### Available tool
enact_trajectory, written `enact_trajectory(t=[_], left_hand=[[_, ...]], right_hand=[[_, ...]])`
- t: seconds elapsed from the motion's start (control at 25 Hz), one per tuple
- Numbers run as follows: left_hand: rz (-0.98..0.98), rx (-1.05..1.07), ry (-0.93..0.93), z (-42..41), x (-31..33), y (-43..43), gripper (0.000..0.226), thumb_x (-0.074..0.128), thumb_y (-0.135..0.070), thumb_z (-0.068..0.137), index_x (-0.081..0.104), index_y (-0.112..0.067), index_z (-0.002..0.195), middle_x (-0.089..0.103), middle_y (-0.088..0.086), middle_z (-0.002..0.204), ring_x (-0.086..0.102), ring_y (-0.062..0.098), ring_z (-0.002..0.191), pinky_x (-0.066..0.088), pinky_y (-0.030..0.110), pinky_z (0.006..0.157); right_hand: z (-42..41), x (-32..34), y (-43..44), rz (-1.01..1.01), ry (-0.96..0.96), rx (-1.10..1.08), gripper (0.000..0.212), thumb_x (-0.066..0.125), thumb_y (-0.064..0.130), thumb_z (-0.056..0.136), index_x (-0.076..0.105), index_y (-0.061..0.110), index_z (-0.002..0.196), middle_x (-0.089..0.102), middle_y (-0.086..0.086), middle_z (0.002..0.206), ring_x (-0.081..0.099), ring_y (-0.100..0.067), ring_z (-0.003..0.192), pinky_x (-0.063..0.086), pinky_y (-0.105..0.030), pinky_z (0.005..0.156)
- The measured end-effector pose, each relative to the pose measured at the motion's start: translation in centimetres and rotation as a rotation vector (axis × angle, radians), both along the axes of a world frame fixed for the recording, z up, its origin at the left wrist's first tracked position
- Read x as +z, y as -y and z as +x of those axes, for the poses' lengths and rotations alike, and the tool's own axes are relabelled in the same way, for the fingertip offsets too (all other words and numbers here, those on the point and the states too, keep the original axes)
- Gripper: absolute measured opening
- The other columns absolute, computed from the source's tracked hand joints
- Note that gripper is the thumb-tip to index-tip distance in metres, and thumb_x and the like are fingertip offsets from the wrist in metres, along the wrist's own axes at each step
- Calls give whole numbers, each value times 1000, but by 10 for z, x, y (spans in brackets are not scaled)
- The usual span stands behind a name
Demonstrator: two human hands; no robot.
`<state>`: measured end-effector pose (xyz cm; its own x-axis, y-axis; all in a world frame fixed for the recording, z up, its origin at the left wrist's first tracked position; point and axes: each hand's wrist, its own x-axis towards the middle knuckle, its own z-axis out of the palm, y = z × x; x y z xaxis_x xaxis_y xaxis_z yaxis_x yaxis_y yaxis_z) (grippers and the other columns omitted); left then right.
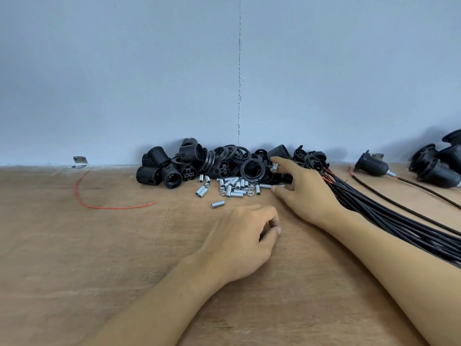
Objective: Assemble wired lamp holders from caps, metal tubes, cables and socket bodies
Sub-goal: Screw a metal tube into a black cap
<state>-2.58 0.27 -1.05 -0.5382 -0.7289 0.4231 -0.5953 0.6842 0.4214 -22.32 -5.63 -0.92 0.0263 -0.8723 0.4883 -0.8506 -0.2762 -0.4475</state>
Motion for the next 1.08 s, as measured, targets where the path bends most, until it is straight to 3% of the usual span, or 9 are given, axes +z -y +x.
enact_trajectory(t=[0.12,0.24,0.32,0.4,0.48,0.56,0.88,1.0,1.08], left_hand=[[6,1,5,0,0,1,14,61,-31,95,56,-32,82,45,-16,64,47,4,69,34,25,63],[14,4,2,0,0,0,12,61,-32,95,58,-31,83,45,-17,64,47,2,68,34,25,62],[14,8,0,1,0,0,12,61,-32,95,58,-31,83,45,-17,65,47,1,68,33,22,60],[19,19,-12,1,0,1,11,62,-33,95,60,-30,84,49,-16,71,50,1,73,34,17,62],[24,31,-24,1,-1,2,9,63,-34,95,64,-30,87,55,-14,83,53,3,83,41,19,70],[8,40,-19,0,-2,2,10,62,-36,95,65,-30,88,56,-13,89,50,3,90,44,23,79],[15,48,-6,0,-2,3,9,61,-37,96,64,-31,90,54,-13,91,46,4,96,45,28,85],[-2,41,8,1,-3,3,9,60,-36,97,66,-30,96,55,-14,96,46,5,100,42,25,87],[-39,-3,46,1,-3,3,16,57,-32,100,69,-29,111,58,-16,109,44,4,105,37,21,92]], right_hand=[[0,2,0,-65,53,-34,57,70,23,86,51,40,137,68,19,113,50,10,68,52,-34,85],[-1,0,0,-21,-6,-59,66,69,29,86,41,40,145,63,14,132,61,-8,104,50,-38,95],[-2,-1,1,3,-15,-58,68,69,30,87,39,38,147,61,12,137,58,-16,121,48,-39,99],[-3,-2,2,-28,-4,-65,66,70,26,87,43,36,146,63,11,132,61,-13,104,48,-34,93],[-4,-1,3,-74,24,-80,61,70,21,86,49,33,142,65,10,122,52,-8,81,46,-30,84],[-4,-1,4,-91,57,-85,55,70,19,86,54,31,138,63,12,111,48,-5,74,47,-30,82],[-1,-1,2,-155,99,-75,39,64,8,88,67,26,122,58,16,89,58,-4,72,47,-28,77],[-1,-1,2,-148,109,-90,42,66,9,87,65,26,125,59,13,94,57,-2,71,46,-26,77],[-1,-2,2,-129,80,-82,53,69,13,85,57,27,135,62,9,108,57,-3,70,48,-29,81]])
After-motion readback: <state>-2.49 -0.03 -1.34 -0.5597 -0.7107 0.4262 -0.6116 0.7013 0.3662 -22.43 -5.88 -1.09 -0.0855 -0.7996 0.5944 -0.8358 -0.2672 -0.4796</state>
